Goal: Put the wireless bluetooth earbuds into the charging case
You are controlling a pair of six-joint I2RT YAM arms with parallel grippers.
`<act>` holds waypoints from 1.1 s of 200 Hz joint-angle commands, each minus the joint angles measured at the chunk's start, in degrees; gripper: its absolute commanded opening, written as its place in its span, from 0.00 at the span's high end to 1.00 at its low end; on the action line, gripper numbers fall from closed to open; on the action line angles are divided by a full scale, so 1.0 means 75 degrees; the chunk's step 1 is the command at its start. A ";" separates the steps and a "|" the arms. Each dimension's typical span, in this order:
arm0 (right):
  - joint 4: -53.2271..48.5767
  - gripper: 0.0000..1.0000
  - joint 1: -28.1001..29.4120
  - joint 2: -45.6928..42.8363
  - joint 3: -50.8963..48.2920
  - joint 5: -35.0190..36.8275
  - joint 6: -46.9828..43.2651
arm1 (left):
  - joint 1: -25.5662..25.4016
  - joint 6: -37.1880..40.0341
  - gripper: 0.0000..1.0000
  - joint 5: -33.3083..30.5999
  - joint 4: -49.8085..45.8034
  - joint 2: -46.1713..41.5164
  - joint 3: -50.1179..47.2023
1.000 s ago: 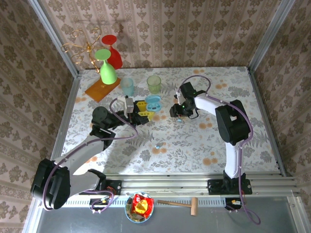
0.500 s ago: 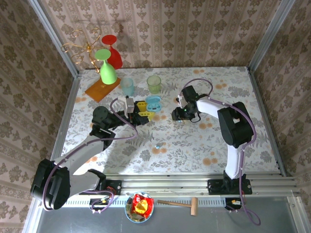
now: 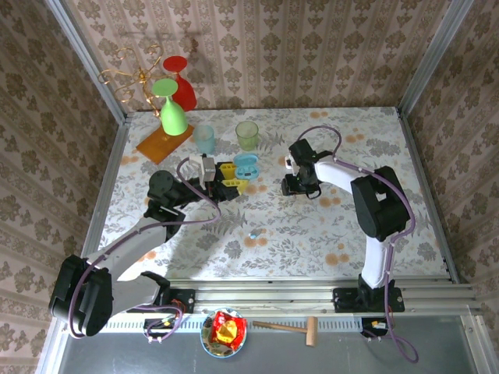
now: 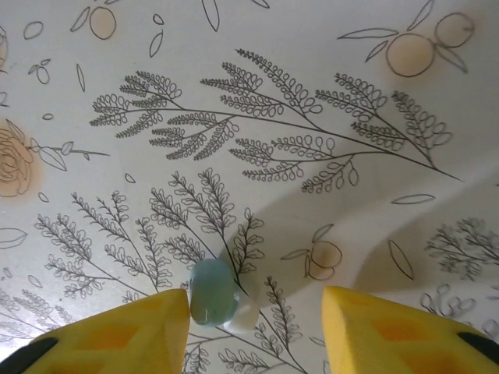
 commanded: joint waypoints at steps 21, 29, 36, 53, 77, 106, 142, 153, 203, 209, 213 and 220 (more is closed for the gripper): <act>-0.1175 0.60 0.0514 0.0188 0.0867 0.1449 0.0599 | 0.0063 0.0122 0.73 0.0141 0.0218 -0.0081 -0.0028; -0.1268 0.60 0.0583 0.0257 0.0970 0.1548 0.0629 | 0.0063 0.0137 0.73 0.0141 0.0223 -0.0081 -0.0028; -0.1345 0.62 0.0630 0.0324 0.1043 0.1608 0.0652 | 0.0063 0.0143 0.73 0.0151 0.0218 -0.0092 -0.0044; -0.1610 0.63 0.0741 0.0526 0.1302 0.1834 0.0637 | 0.0074 0.0149 0.73 0.0158 0.0213 -0.0116 -0.0063; -0.1974 0.65 0.0903 0.0777 0.1670 0.2157 0.0597 | 0.0082 0.0160 0.73 0.0161 0.0201 -0.0183 -0.0104; -0.2314 0.69 0.1058 0.1016 0.1994 0.2492 0.0527 | 0.0086 0.0172 0.73 0.0142 0.0188 -0.0267 -0.0157; -0.2598 0.70 0.1221 0.1230 0.2277 0.2852 0.0435 | 0.0098 0.0202 0.73 0.0135 0.0154 -0.0339 -0.0216; -0.2671 0.70 0.1268 0.1296 0.2369 0.2908 0.0409 | 0.0100 0.0206 0.73 0.0132 0.0154 -0.0351 -0.0230; -0.2959 0.71 0.1420 0.1599 0.2725 0.3142 0.0264 | 0.0110 0.0194 0.73 0.0130 0.0168 -0.0355 -0.0245; -0.2969 0.71 0.1435 0.1638 0.2753 0.3173 0.0257 | 0.0109 0.0193 0.73 0.0131 0.0169 -0.0373 -0.0253; -0.2987 0.71 0.1445 0.1661 0.2783 0.3182 0.0256 | 0.0110 0.0184 0.73 0.0127 0.0169 -0.0373 -0.0256; -0.3026 0.71 0.1464 0.1718 0.2830 0.3218 0.0239 | 0.0115 0.0191 0.73 0.0120 0.0169 -0.0385 -0.0267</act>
